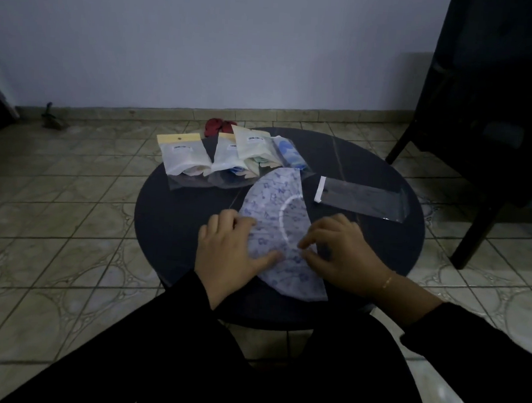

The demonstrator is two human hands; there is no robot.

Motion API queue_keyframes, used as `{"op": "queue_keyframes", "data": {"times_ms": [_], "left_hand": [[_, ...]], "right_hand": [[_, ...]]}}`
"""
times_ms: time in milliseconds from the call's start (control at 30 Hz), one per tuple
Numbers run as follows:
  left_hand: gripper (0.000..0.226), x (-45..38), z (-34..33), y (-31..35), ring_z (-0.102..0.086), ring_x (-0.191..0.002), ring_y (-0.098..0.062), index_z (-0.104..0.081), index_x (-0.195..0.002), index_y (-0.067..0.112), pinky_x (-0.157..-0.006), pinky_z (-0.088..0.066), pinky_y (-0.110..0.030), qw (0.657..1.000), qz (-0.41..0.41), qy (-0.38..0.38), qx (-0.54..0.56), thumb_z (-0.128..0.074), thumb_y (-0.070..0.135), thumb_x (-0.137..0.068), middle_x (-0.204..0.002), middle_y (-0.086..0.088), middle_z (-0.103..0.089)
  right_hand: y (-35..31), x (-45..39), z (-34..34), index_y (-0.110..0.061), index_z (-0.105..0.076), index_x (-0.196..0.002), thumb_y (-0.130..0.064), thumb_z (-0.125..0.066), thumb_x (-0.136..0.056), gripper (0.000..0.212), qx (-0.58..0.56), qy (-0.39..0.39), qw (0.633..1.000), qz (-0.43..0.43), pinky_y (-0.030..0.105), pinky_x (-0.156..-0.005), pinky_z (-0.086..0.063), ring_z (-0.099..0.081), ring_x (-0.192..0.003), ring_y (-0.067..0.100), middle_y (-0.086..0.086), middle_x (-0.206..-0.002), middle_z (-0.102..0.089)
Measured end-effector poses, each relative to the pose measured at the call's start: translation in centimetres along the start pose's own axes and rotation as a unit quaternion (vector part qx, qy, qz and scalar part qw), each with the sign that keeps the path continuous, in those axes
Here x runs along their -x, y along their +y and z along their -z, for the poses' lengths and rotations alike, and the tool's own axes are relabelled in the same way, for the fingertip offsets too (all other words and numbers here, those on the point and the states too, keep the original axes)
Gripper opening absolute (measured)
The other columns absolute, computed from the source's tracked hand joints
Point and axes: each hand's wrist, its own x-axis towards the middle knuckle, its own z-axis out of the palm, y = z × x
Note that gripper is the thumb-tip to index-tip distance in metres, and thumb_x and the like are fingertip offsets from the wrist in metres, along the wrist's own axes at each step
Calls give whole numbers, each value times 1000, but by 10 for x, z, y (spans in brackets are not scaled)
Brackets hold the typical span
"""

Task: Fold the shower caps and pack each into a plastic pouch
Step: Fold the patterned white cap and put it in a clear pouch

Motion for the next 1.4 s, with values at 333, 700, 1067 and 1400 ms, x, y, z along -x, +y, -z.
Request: {"op": "queue_keyframes", "data": {"times_ms": [333,700,1067,1400], "left_hand": [[27,22,4,9,-58,-84,-8,-71,-92,21,-73,-48,-29,928,-310,-53,200,-68,45,-81,-89,10,-64],[28,19,-2,16,-58,-70,-10,-71,-75,21,-57,-49,-30,944,-303,2,131,-55,39,-90,-76,9,-64],[29,25,1,16,-55,-71,-7,-71,-78,21,-62,-46,-26,953,-268,-9,140,-52,41,-88,-79,11,-64],[44,29,2,26,-56,-72,-6,-74,-78,21,-65,-45,-25,972,-119,-44,196,-46,53,-89,-75,9,-61]], "right_hand": [[5,35,-14,-37,-67,-99,-59,-36,-79,43,-8,-51,999,-8,30,-79,-29,-45,-101,9,-16,-101,-58],[3,46,-9,-41,-60,-117,-81,-34,-65,70,23,-74,997,6,26,-84,-18,-33,-106,3,-21,-104,-52],[2,47,-13,-38,-67,-104,-82,-32,-69,66,-5,-2,1000,-14,32,-84,-26,-44,-95,5,-19,-94,-63],[-2,37,-12,-30,-73,-96,-50,-66,-77,29,-124,48,972,-195,33,-100,-33,-46,-90,4,-22,-76,-49]]}}
